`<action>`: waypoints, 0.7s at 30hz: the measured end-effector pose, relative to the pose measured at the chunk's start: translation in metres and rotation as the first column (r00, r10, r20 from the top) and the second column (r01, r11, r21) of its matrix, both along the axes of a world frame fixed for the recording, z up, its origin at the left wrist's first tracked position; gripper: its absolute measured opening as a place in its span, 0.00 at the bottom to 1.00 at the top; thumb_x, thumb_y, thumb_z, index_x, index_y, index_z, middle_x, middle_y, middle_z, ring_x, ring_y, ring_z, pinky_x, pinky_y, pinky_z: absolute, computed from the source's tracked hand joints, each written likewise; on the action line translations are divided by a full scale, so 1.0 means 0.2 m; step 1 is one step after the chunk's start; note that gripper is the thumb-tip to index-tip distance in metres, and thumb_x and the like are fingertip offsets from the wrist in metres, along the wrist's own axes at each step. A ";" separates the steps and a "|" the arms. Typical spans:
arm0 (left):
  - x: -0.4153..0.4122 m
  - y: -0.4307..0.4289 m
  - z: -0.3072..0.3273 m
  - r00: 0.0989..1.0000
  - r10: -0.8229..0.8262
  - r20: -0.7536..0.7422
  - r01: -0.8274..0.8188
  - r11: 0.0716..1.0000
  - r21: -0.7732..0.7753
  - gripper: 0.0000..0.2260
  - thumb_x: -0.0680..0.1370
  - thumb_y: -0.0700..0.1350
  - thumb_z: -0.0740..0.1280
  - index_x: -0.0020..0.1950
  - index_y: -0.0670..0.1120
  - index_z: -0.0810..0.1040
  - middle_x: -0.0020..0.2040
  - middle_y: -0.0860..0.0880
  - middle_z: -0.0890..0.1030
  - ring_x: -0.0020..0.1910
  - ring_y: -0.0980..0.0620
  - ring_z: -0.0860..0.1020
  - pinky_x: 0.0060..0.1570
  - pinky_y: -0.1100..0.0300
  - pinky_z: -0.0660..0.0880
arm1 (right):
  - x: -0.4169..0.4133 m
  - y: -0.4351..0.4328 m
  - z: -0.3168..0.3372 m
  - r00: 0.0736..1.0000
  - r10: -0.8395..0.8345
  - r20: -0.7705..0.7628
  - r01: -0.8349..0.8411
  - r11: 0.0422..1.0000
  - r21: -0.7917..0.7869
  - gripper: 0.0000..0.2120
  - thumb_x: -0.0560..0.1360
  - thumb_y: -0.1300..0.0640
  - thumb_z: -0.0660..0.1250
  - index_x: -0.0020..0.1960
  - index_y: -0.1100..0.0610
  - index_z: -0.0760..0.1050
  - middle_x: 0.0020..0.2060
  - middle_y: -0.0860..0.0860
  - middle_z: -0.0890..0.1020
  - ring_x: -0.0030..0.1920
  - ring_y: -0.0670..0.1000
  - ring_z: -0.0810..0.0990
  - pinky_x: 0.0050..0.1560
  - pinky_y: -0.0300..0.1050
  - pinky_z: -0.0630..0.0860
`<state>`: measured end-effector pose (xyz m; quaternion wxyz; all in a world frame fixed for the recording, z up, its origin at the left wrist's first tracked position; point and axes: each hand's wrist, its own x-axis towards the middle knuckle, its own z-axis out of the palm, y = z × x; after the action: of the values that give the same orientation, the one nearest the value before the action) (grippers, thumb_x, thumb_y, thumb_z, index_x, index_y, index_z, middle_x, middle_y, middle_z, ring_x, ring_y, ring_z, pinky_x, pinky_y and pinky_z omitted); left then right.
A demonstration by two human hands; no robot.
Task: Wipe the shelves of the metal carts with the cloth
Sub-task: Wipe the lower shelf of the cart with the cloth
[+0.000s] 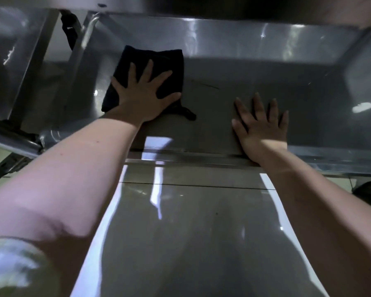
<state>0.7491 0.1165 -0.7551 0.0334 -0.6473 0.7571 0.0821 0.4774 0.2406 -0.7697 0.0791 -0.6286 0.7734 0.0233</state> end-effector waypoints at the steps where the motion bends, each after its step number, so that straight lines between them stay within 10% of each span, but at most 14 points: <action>1: 0.02 0.01 0.00 1.000 0.004 0.017 -0.004 1.000 -0.003 0.33 0.70 0.78 0.46 0.74 0.72 0.47 0.81 0.55 0.43 0.78 0.40 0.40 0.66 0.25 0.39 | 0.01 0.00 0.00 1.000 -0.002 -0.005 0.002 1.000 0.000 0.26 0.78 0.34 0.42 0.76 0.31 0.41 0.80 0.46 0.44 0.78 0.61 0.39 0.74 0.64 0.36; 9: -0.59 0.29 -0.01 0.981 -0.194 0.025 0.194 0.981 0.011 0.28 0.74 0.74 0.43 0.74 0.72 0.44 0.80 0.54 0.39 0.76 0.36 0.35 0.59 0.23 0.31 | 0.01 0.02 0.02 0.999 0.021 -0.046 -0.021 1.000 0.002 0.28 0.80 0.41 0.48 0.78 0.35 0.43 0.80 0.47 0.45 0.78 0.63 0.41 0.74 0.67 0.38; 21: -0.01 0.13 -0.01 0.998 -0.062 -0.032 0.060 0.996 -0.058 0.33 0.70 0.78 0.47 0.74 0.71 0.51 0.80 0.58 0.46 0.79 0.43 0.42 0.68 0.27 0.40 | 0.17 0.02 0.01 0.998 -0.036 0.046 0.038 0.999 -0.023 0.27 0.81 0.38 0.45 0.78 0.38 0.43 0.80 0.46 0.45 0.78 0.59 0.40 0.75 0.59 0.37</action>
<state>0.7479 0.1431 -0.7574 0.0046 -0.6229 0.7791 0.0704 0.5114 0.2438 -0.7684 0.0895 -0.6154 0.7831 -0.0016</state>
